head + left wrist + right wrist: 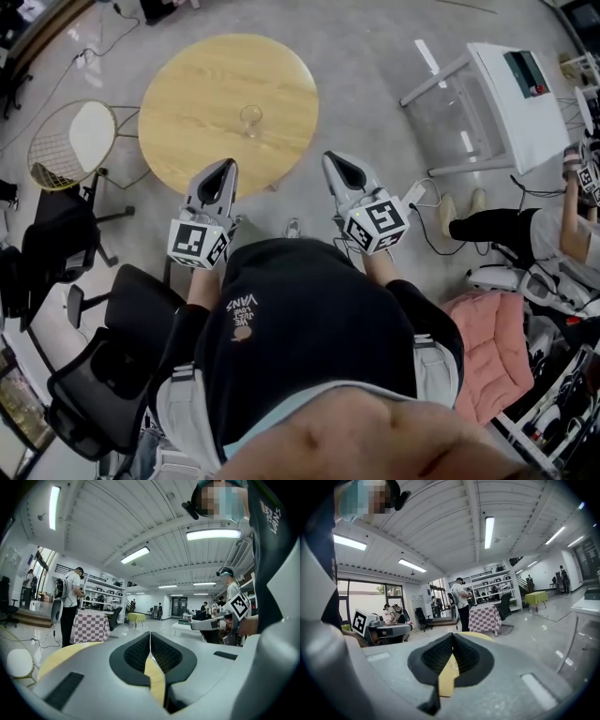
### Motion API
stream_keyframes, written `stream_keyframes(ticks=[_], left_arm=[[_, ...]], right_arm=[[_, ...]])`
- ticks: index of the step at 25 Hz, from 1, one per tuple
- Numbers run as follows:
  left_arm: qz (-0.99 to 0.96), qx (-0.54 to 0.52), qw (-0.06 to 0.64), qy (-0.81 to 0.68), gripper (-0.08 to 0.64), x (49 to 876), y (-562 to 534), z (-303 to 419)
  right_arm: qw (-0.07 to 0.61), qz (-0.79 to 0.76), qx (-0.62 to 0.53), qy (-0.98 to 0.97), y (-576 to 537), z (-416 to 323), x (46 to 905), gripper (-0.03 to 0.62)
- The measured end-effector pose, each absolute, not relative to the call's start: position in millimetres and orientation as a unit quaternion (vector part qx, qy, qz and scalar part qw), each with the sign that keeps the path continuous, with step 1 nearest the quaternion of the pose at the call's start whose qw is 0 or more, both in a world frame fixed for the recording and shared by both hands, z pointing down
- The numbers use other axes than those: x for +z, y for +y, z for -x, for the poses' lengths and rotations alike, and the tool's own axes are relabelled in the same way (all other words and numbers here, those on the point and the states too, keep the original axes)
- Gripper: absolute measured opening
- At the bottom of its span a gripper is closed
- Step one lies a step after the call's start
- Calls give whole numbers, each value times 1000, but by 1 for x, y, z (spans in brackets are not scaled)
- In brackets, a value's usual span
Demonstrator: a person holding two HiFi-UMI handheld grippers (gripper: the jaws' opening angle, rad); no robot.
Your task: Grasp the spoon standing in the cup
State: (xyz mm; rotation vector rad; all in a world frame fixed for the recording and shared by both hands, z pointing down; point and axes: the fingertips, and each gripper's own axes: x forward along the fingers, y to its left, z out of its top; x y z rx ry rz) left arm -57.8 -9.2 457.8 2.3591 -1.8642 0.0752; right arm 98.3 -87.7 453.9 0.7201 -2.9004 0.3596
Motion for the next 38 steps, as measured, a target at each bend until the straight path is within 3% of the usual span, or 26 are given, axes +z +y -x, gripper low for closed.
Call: stream_keyframes(ticks=[38], left_arm=[[-852,106,47,-511,11,502,-126,81]], right_arm=[[57,-404,136,-903,-133,-86,448,-3]])
